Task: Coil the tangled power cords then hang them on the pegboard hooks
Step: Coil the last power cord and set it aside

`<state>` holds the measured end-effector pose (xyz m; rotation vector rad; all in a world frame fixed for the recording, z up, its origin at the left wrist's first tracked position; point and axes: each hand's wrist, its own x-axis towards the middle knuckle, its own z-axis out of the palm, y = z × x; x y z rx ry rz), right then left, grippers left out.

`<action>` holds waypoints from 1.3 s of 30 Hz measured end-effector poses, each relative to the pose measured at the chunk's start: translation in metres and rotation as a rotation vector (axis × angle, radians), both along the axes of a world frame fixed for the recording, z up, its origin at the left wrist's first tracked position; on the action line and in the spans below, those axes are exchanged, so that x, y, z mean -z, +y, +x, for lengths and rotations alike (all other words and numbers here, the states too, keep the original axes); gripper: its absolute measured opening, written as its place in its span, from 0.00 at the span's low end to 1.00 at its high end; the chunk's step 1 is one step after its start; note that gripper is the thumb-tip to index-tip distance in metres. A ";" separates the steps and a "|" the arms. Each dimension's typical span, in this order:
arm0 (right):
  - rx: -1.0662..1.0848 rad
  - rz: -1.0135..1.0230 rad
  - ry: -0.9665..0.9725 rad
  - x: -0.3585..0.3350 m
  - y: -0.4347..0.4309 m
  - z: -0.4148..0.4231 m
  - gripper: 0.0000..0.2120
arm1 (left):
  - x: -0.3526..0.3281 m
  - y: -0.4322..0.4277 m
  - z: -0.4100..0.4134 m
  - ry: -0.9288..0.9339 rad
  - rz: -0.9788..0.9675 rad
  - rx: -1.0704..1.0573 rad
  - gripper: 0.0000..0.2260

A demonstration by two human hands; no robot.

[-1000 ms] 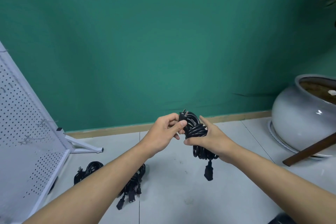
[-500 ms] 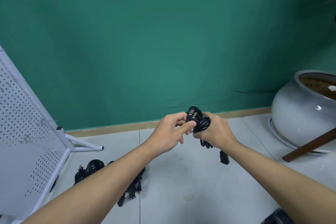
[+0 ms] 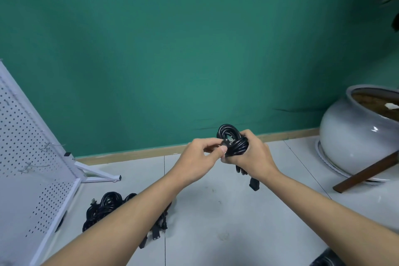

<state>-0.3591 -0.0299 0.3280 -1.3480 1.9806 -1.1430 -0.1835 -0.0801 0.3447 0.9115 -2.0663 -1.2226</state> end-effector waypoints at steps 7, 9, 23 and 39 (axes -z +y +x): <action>0.002 -0.037 -0.230 -0.007 -0.003 0.017 0.27 | -0.008 0.001 0.000 0.098 0.031 -0.180 0.06; -0.028 -0.009 -0.362 -0.009 -0.005 0.015 0.27 | -0.009 -0.001 0.001 0.099 0.024 -0.181 0.06; -0.161 0.180 -0.763 -0.019 0.001 -0.013 0.21 | 0.002 -0.002 -0.001 -0.021 -0.149 -0.069 0.10; -0.238 0.232 -0.776 -0.030 0.007 -0.008 0.20 | 0.001 -0.010 0.009 0.004 -0.076 -0.056 0.07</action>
